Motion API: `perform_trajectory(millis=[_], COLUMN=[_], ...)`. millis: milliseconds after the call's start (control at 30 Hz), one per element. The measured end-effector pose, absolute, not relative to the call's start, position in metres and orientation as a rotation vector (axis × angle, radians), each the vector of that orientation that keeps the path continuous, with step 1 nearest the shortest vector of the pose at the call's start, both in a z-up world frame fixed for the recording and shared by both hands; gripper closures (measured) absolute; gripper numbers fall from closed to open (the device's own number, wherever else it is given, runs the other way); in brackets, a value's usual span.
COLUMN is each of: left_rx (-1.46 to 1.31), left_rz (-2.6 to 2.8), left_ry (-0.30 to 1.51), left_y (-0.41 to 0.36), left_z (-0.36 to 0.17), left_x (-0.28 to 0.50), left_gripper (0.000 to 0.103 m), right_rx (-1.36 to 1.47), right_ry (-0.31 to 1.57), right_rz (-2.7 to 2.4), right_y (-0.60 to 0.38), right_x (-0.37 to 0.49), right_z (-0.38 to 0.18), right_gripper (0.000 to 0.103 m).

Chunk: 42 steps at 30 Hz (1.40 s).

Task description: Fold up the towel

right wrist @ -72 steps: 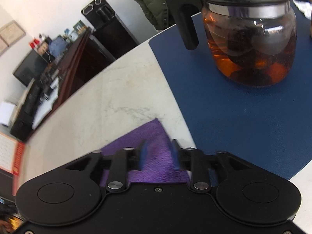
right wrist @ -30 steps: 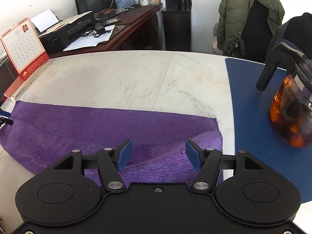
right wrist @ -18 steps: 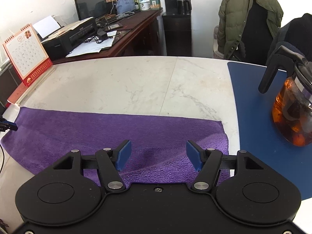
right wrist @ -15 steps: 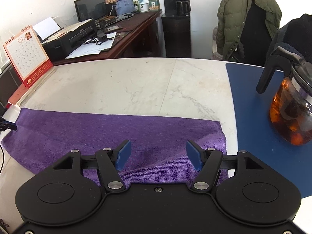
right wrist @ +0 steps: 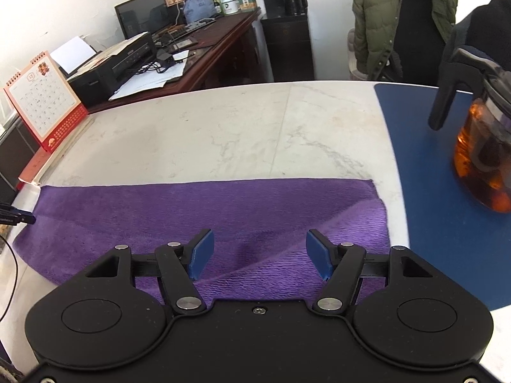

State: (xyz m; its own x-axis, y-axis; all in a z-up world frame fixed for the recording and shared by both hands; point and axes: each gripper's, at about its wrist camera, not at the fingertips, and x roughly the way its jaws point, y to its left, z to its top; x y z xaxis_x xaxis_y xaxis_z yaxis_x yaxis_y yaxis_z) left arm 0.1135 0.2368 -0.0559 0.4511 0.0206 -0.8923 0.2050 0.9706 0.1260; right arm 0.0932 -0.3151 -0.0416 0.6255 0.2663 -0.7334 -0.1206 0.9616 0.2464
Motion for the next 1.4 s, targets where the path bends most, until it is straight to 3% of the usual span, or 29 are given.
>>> perform_trajectory(millis=[400, 700, 867, 1167, 1400], left_rx=[0.204, 0.131, 0.103, 0.077, 0.110], left_rz=[-0.245, -0.320, -0.375, -0.451, -0.447], left_ry=[1.092, 1.062, 1.051, 1.020, 1.007], left_y=[0.252, 0.264, 0.265, 0.262, 0.263], left_z=[-0.056, -0.057, -0.055, -0.051, -0.047], left_x=[0.117, 0.111, 0.104, 0.094, 0.093], left_gripper=[0.083, 0.086, 0.086, 0.086, 0.086], right_rx=[-0.187, -0.531, -0.625, -0.729, -0.783], right_ry=[0.754, 0.693, 0.708, 0.619, 0.593], right_rz=[0.974, 1.339, 1.430, 1.533, 1.546], right_y=[-0.121, 0.030, 0.065, 0.090, 0.099], right_x=[0.151, 0.170, 0.179, 0.166, 0.157], right_z=[-0.034, -0.057, -0.073, -0.083, -0.089], right_gripper=[0.036, 0.040, 0.049, 0.050, 0.079])
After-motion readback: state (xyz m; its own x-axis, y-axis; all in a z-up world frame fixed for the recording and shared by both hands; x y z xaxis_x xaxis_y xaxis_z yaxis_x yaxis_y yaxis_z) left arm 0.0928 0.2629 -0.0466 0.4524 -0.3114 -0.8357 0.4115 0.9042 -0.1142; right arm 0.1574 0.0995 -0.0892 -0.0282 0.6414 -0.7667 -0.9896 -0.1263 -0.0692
